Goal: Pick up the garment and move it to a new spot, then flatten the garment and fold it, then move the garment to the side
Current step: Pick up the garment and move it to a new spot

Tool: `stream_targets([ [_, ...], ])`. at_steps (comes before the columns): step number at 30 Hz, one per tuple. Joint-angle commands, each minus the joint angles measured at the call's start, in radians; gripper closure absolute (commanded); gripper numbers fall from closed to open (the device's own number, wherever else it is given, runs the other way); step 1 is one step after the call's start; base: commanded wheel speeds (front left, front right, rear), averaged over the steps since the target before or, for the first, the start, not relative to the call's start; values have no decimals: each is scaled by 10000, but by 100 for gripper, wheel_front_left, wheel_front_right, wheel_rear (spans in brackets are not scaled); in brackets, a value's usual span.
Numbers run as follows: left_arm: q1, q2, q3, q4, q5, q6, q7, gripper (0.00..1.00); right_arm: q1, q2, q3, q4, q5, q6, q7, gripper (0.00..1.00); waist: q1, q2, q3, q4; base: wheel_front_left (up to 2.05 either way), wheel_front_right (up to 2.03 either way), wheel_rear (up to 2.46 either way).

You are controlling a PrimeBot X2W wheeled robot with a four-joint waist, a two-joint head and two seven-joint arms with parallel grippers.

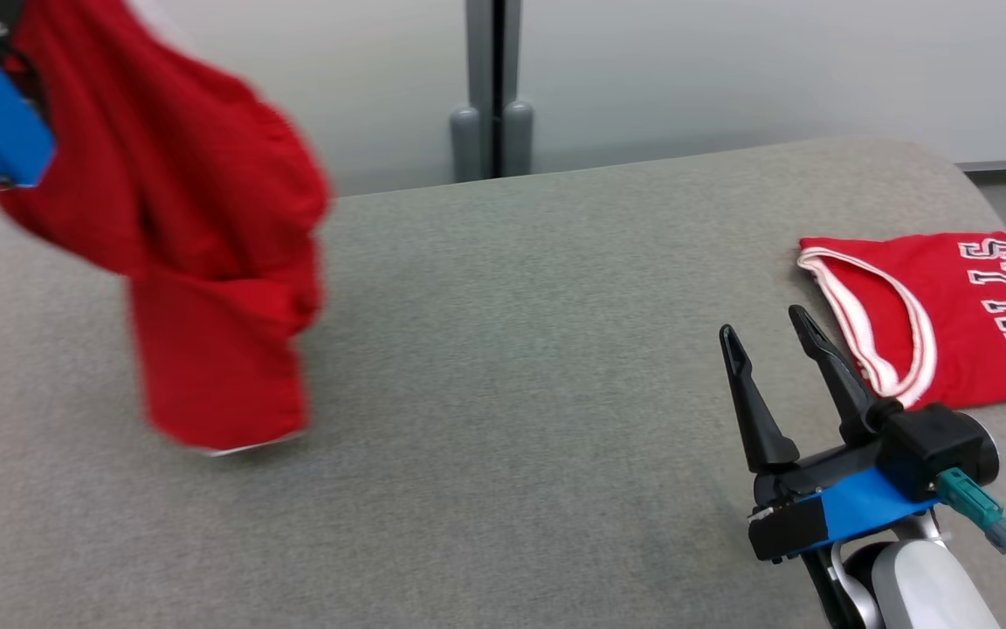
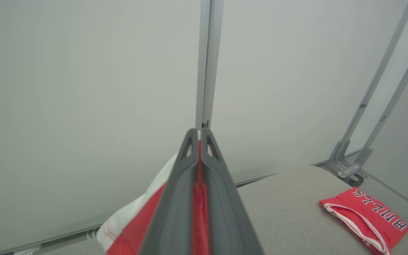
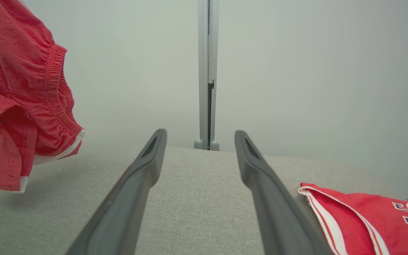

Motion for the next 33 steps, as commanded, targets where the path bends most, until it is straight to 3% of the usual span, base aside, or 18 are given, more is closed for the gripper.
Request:
stream_targets([
  [1,-251,-232,-175,-153,-59,-58,74,100,80,15,40,-73,92,2,16,0,2,-1,-80,-233,0,0,0],
  [9,-121,-1097,-1429,-332,-20,-529,360,100,-79,97,285,-44,191,2,-30,0,2,-1,205,-1060,0,0,0],
  [17,1379,-1744,-3226,1015,740,-1124,-208,100,-216,151,224,131,272,2,-208,0,2,-1,511,-1423,0,0,0],
  [18,1577,-1800,-3492,1309,992,-1207,-419,66,-226,162,219,159,276,4,-218,0,2,-1,533,-1434,0,0,0],
  [19,1836,-1941,-3674,1603,1057,-1236,-634,16,-228,175,212,169,269,2,-228,0,2,-1,538,-1440,0,0,0],
  [20,2025,-2080,-3835,1861,1183,-1265,-882,0,-230,185,202,179,253,2,-228,0,2,-1,546,-1433,0,0,0],
  [25,2941,-2902,-4072,2870,1305,-1234,-2460,0,-196,175,116,188,196,2,-181,0,2,-1,493,-1227,0,0,0],
  [29,3545,-3505,-3637,3179,1117,-1158,-4347,0,-52,77,25,137,132,4,-78,0,2,-1,290,-920,0,0,0],
  [33,4238,-3738,-3024,3245,964,-984,-6102,0,123,-11,-55,15,100,4,96,0,2,-1,7,-564,0,0,0],
])
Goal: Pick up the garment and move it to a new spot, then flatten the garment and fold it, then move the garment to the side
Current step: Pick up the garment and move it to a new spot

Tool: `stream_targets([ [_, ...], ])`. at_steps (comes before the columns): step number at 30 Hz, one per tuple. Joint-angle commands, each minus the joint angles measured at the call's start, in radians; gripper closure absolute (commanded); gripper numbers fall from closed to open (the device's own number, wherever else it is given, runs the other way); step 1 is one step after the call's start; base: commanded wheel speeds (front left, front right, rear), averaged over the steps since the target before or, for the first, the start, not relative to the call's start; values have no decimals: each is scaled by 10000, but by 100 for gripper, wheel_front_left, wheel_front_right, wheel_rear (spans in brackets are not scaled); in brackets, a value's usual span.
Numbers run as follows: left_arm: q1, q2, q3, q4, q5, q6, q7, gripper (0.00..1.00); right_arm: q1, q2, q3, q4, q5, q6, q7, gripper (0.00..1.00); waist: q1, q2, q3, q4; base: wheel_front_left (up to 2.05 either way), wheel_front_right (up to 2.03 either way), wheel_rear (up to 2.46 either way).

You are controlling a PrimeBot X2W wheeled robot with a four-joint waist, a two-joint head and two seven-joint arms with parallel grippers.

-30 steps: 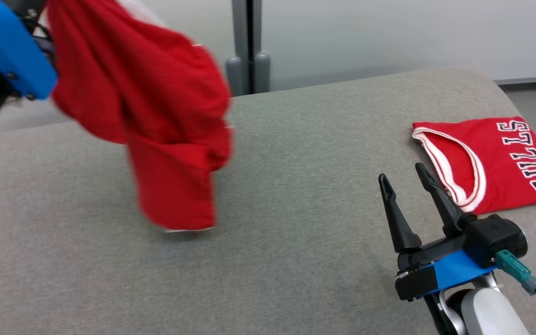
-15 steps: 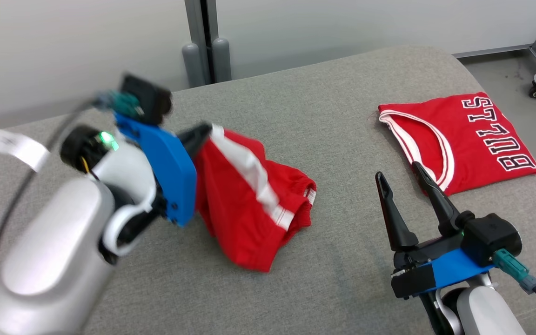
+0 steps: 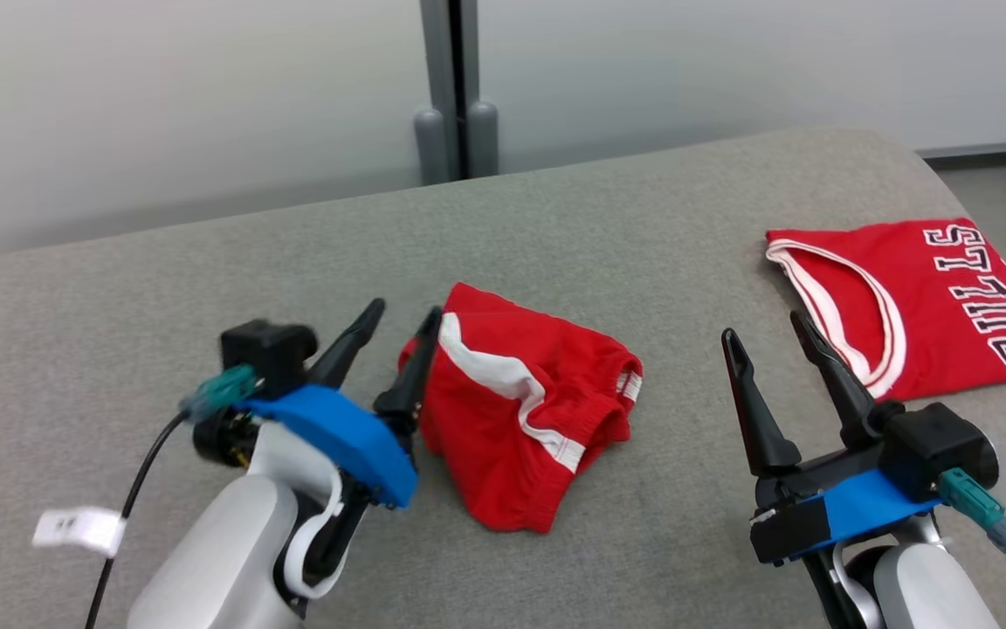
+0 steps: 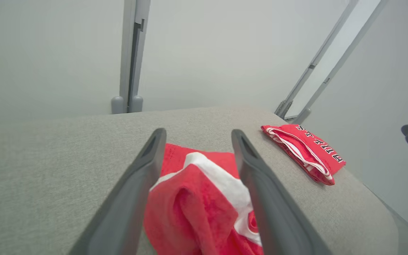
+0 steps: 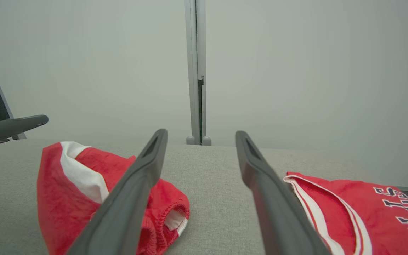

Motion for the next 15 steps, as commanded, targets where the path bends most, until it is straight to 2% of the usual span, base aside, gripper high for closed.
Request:
stream_targets([
  [1,395,33,286,41,-93,89,-630,0,176,-105,-4,-93,-51,6,91,0,0,-1,-116,155,0,0,0],
  [8,1605,326,1150,-30,41,540,-2649,0,583,-154,6,-329,-25,6,463,0,0,-1,-404,712,0,0,0],
  [15,2822,634,2341,-307,284,1121,-3180,0,813,-117,4,-263,104,4,618,0,0,-1,-510,962,0,0,0],
])
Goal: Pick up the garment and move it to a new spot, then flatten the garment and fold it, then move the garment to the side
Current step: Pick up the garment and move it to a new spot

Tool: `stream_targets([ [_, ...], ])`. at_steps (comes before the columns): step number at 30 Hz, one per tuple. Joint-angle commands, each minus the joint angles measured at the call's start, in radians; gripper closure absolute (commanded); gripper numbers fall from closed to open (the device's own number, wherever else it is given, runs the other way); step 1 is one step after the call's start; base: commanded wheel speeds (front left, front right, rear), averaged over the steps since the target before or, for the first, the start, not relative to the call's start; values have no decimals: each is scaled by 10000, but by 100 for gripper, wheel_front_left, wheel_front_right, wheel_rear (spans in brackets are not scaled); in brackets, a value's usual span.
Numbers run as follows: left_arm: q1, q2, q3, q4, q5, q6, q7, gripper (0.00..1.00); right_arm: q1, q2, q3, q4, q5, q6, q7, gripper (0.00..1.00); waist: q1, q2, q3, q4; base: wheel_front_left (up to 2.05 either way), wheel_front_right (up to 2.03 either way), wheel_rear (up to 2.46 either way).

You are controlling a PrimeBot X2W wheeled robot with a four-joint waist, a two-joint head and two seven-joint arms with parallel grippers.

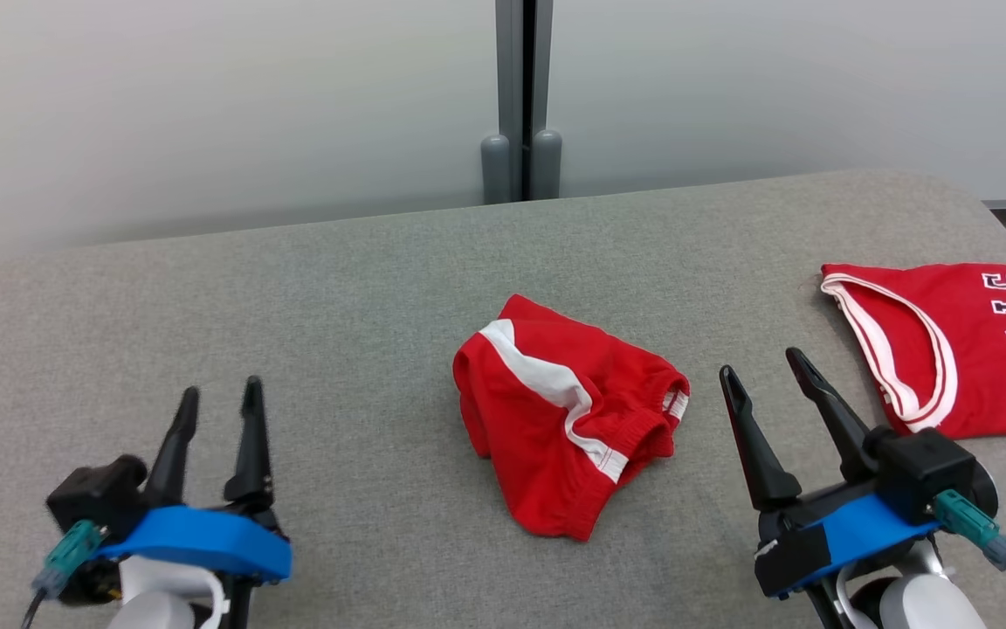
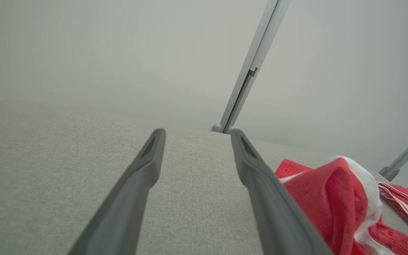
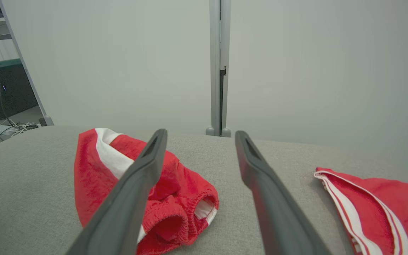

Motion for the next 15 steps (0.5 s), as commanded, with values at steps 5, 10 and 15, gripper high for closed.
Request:
stream_targets([
  [5,1054,225,929,-772,657,558,-73,0,452,25,-213,283,85,2,145,0,1,0,-172,155,0,0,0],
  [10,1731,456,1093,-1166,1106,869,-67,0,724,119,-474,563,46,4,215,0,1,0,-304,185,0,0,0],
  [15,1932,575,886,-1367,1197,926,257,0,894,202,-684,704,-34,4,313,0,1,0,-306,197,0,0,0],
])
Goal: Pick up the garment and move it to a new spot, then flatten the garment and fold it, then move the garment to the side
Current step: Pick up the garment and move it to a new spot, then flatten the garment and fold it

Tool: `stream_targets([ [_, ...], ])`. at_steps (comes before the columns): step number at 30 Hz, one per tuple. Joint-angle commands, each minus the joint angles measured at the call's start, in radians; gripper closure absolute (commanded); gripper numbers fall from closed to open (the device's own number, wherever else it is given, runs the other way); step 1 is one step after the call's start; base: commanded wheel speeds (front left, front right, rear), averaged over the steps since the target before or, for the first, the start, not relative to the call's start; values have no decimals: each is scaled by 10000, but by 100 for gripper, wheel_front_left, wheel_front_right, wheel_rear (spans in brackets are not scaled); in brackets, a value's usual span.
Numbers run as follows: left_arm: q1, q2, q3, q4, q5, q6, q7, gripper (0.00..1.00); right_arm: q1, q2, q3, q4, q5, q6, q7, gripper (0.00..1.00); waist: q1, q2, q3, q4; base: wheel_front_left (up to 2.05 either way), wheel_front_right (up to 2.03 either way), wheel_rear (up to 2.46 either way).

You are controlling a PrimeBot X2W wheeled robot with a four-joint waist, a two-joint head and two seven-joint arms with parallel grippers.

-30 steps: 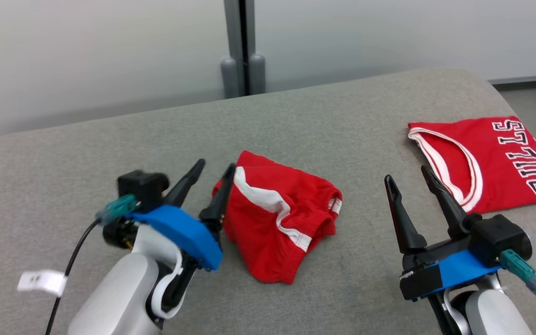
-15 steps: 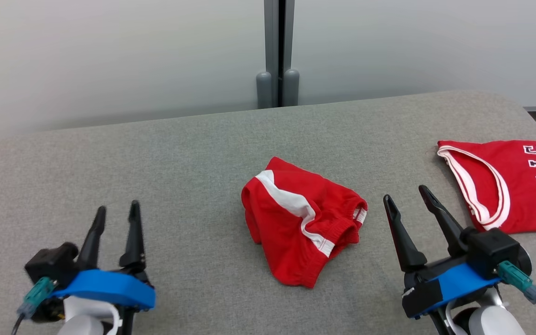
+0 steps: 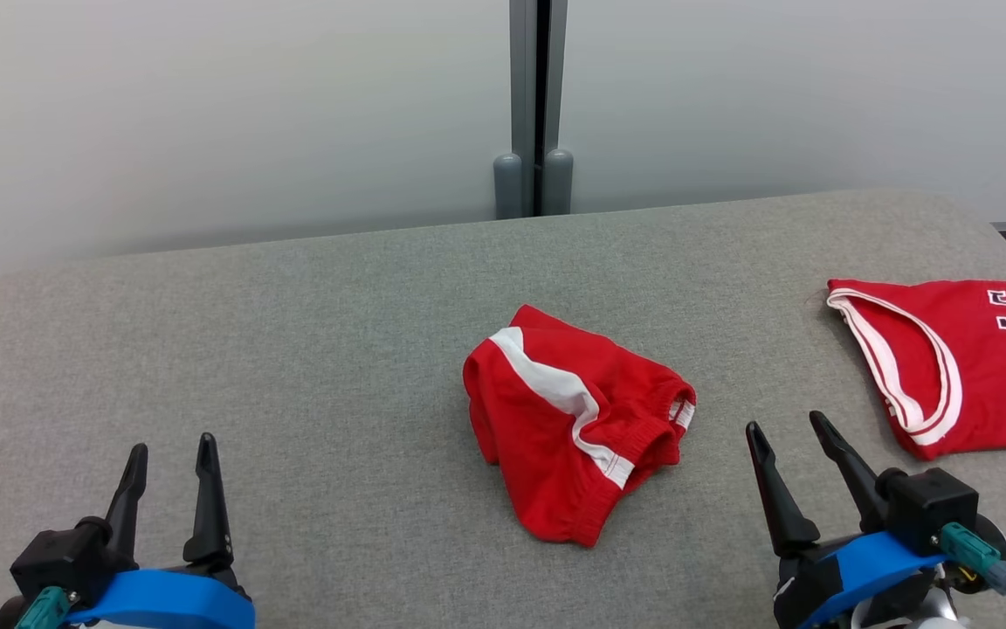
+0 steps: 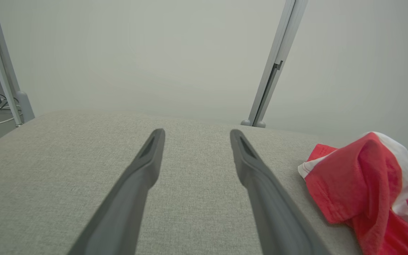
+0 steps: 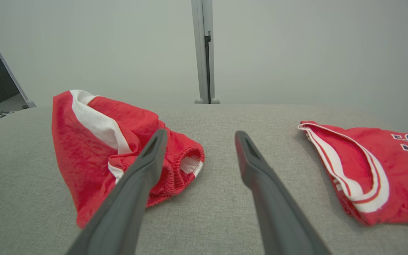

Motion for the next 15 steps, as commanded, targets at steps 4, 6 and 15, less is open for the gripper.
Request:
stream_targets([
  [4,44,18,-54,-213,11,103,104,0,166,79,-136,13,-125,6,54,0,1,0,45,9,0,0,0],
  [6,-6,19,-63,-299,11,117,107,0,144,107,-158,-8,-140,6,64,0,1,0,68,5,0,0,0],
  [15,-89,79,-132,-476,13,124,153,0,-142,175,95,-24,-180,6,54,0,1,0,180,46,0,0,0],
])
